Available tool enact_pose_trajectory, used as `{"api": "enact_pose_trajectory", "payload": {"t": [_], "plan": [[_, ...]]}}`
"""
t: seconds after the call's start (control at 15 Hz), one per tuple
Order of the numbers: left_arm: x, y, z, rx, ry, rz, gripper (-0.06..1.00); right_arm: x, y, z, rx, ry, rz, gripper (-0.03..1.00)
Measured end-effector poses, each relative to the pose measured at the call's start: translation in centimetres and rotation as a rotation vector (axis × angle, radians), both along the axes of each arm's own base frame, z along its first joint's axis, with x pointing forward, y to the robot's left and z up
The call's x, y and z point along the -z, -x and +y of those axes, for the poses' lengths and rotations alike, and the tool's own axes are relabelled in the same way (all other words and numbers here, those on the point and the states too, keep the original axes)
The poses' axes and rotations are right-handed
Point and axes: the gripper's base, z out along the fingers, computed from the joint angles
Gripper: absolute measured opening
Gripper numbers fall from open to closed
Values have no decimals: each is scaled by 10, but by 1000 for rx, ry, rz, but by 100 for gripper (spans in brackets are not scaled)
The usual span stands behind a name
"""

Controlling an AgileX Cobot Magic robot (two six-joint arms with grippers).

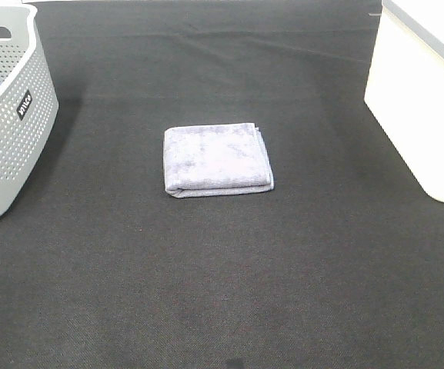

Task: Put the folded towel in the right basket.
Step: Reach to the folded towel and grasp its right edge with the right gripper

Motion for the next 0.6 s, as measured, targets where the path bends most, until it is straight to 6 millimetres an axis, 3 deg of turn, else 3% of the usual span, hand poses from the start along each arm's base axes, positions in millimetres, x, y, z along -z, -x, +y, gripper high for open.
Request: {"api": "enact_pose_trajectory", "payload": {"t": [0.6], "plan": [[0, 0, 0, 0, 0, 0, 97, 0, 0, 0, 0, 0, 0, 75]]}}
